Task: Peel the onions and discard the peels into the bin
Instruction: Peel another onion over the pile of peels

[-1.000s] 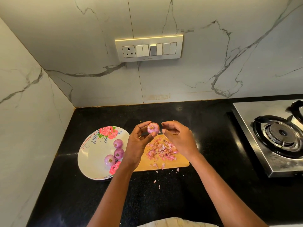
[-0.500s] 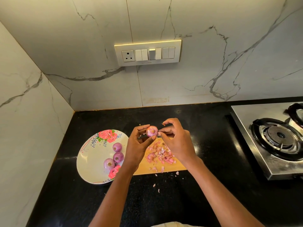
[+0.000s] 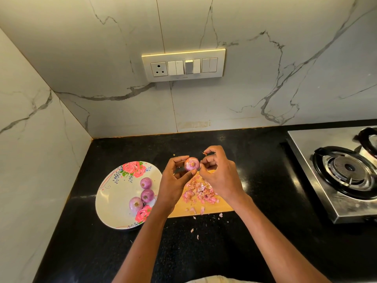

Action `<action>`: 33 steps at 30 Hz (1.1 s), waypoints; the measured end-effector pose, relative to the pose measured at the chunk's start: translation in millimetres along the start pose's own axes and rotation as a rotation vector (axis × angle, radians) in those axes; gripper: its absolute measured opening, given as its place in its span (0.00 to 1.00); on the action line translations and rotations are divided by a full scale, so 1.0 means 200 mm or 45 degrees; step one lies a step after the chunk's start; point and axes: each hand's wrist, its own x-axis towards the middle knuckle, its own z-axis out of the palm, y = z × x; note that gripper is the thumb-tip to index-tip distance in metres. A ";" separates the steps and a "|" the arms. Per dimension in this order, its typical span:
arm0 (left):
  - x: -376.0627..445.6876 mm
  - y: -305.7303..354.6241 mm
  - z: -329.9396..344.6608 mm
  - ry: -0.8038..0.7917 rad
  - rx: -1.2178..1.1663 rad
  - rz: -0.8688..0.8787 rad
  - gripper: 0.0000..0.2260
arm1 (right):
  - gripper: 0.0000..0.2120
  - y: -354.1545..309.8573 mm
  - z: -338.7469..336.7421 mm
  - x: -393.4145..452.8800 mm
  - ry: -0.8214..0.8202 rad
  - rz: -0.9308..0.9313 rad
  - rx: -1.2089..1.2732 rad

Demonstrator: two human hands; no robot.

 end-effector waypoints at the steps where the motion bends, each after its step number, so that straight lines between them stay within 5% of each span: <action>1: 0.00 0.00 0.00 -0.008 -0.009 -0.002 0.19 | 0.21 0.01 0.00 0.00 0.010 0.013 0.011; 9: 0.00 0.00 -0.03 -0.076 -0.049 0.000 0.19 | 0.08 0.15 -0.01 0.01 -0.027 0.168 -0.035; 16: 0.01 -0.04 -0.02 -0.058 -0.033 -0.053 0.18 | 0.13 0.09 0.02 0.01 -0.180 0.256 0.335; 33: 0.01 -0.03 0.01 -0.018 -0.024 -0.083 0.19 | 0.04 0.10 0.03 -0.01 -0.063 0.174 0.167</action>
